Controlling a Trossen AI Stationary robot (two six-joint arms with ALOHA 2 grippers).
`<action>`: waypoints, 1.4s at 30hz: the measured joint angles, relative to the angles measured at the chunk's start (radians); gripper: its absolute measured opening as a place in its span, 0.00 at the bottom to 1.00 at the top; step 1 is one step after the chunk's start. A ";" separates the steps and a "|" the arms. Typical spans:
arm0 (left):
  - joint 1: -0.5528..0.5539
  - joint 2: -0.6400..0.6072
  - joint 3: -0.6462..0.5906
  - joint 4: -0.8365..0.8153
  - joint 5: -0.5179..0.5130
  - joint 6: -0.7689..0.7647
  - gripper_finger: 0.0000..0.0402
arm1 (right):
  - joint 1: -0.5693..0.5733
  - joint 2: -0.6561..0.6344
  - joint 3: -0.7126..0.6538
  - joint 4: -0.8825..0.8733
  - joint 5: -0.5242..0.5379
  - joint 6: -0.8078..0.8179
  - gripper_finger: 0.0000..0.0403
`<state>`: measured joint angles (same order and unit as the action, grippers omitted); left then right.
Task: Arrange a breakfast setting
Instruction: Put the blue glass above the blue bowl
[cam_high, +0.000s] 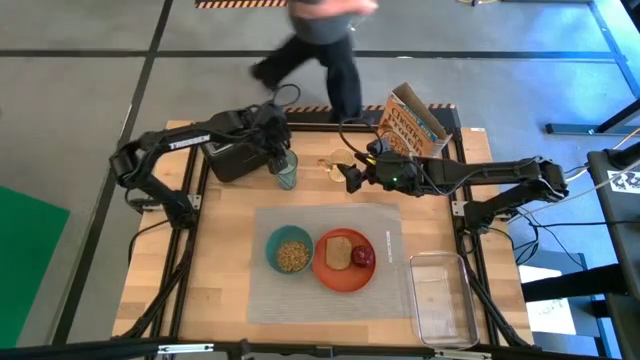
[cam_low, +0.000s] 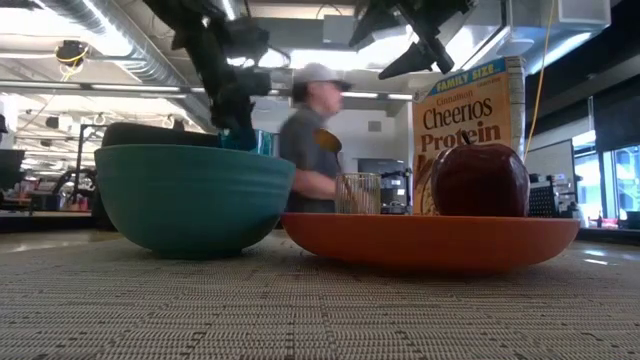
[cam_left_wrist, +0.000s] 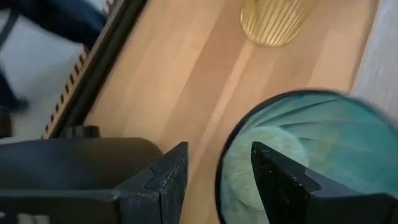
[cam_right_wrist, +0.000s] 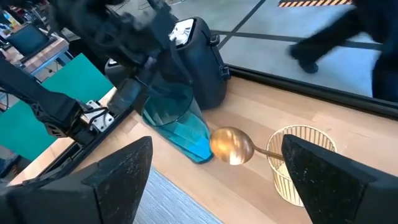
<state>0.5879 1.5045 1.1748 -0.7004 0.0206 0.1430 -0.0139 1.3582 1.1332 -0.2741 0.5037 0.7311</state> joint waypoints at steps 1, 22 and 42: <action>0.002 0.013 0.000 -0.005 0.000 0.003 0.42 | 0.000 0.000 0.000 0.000 0.001 -0.002 0.86; -0.019 0.051 0.092 -0.192 -0.001 0.054 0.02 | -0.015 0.000 -0.001 -0.056 0.001 -0.005 0.86; -0.377 0.048 0.163 -0.368 0.012 0.016 0.01 | -0.013 0.000 -0.001 -0.054 0.011 0.003 0.86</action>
<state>0.2113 1.5528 1.3374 -1.0687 0.0330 0.1586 -0.0265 1.3579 1.1324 -0.3279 0.5148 0.7345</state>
